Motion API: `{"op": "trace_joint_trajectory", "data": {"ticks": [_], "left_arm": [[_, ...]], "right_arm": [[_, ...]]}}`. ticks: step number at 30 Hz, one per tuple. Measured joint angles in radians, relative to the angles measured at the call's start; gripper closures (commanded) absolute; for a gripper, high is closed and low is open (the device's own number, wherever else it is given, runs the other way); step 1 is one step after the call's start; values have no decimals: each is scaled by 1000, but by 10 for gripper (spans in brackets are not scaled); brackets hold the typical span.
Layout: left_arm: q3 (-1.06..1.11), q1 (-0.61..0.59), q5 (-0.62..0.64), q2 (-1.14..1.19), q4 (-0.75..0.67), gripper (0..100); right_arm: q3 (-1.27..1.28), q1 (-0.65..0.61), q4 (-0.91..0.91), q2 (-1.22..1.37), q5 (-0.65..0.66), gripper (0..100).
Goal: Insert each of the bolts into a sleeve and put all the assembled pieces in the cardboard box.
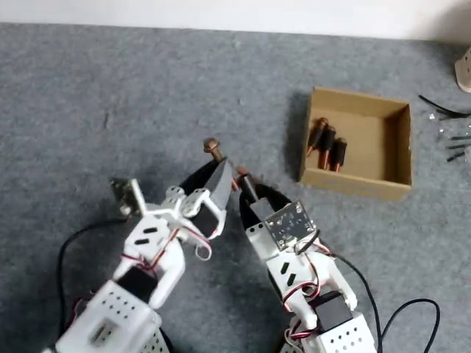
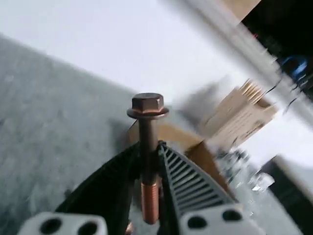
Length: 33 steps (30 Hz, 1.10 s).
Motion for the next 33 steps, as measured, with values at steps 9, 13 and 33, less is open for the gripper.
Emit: {"op": "trace_joint_trajectory", "data": {"ticks": [9,13,33], "left_arm": [[-78,-2,-5,164,-137,992],[-114,3,0,164,-152,992],[-137,21,41,164,-106,992]], "right_arm": [[0,3,0,-9,0,994],[0,-3,0,-11,2,994],[0,18,0,-11,2,994]]}}
